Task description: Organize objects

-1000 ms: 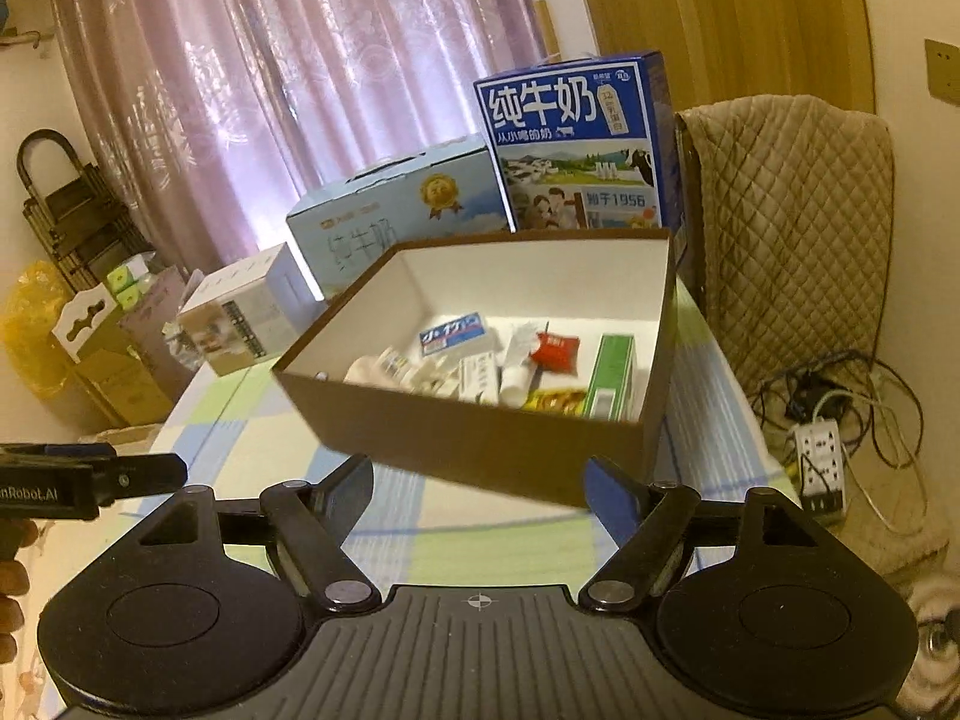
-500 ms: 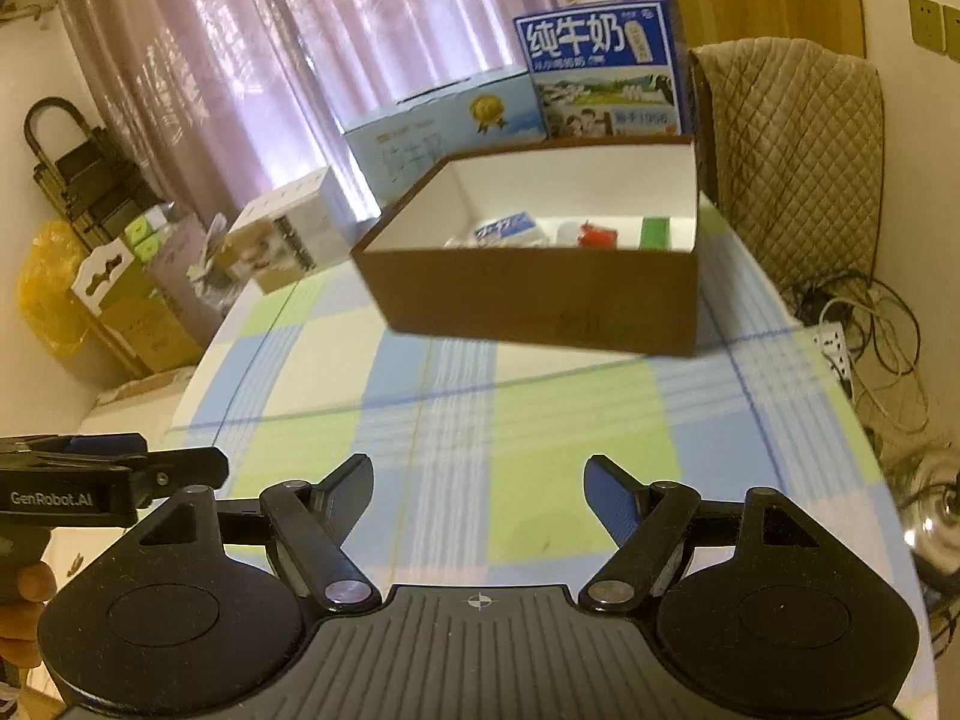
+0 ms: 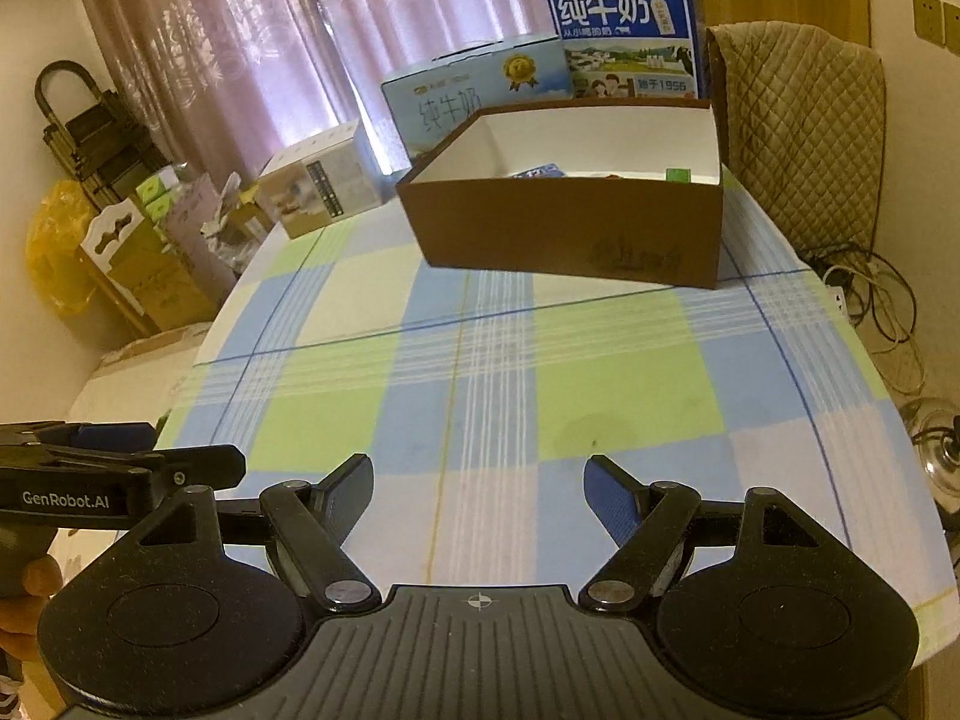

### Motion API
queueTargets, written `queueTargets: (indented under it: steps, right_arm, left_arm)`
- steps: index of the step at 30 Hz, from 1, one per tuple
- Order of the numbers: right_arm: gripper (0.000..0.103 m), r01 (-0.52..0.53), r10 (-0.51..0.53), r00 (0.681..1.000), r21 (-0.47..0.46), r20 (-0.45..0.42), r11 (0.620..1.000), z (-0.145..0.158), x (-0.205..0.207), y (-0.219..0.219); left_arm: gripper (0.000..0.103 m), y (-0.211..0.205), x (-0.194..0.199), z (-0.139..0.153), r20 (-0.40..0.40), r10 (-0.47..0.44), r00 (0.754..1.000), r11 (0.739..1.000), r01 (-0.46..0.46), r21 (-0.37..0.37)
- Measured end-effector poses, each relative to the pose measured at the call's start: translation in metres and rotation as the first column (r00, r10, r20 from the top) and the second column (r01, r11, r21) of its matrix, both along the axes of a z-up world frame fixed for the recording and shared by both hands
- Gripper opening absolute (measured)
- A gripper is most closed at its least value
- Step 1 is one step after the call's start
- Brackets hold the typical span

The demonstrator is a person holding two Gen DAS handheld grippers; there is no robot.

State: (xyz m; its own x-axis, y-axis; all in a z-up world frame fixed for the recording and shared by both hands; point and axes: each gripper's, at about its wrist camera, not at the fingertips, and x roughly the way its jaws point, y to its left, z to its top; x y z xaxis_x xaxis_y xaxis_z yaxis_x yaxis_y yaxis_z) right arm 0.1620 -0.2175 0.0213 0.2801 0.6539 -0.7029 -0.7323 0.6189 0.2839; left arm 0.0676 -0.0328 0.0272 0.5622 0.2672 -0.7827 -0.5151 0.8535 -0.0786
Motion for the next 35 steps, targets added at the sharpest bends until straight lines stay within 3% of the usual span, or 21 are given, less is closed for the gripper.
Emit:
queueTargets:
  steps: [16, 35]
  right_arm:
    - [0.075, -0.02, 0.02, 1.0, -0.009, -0.006, 1.0, -0.003, -0.024, 0.004]
    - [0.075, -0.008, 0.007, 1.0, -0.04, -0.029, 0.999, -0.015, -0.017, 0.009]
  left_arm:
    - [0.102, -0.004, -0.025, -0.001, -0.01, 0.006, 1.0, 1.0, -0.006, 0.006]
    - [0.102, 0.003, -0.019, -0.01, -0.031, 0.009, 0.999, 1.0, -0.009, -0.013]
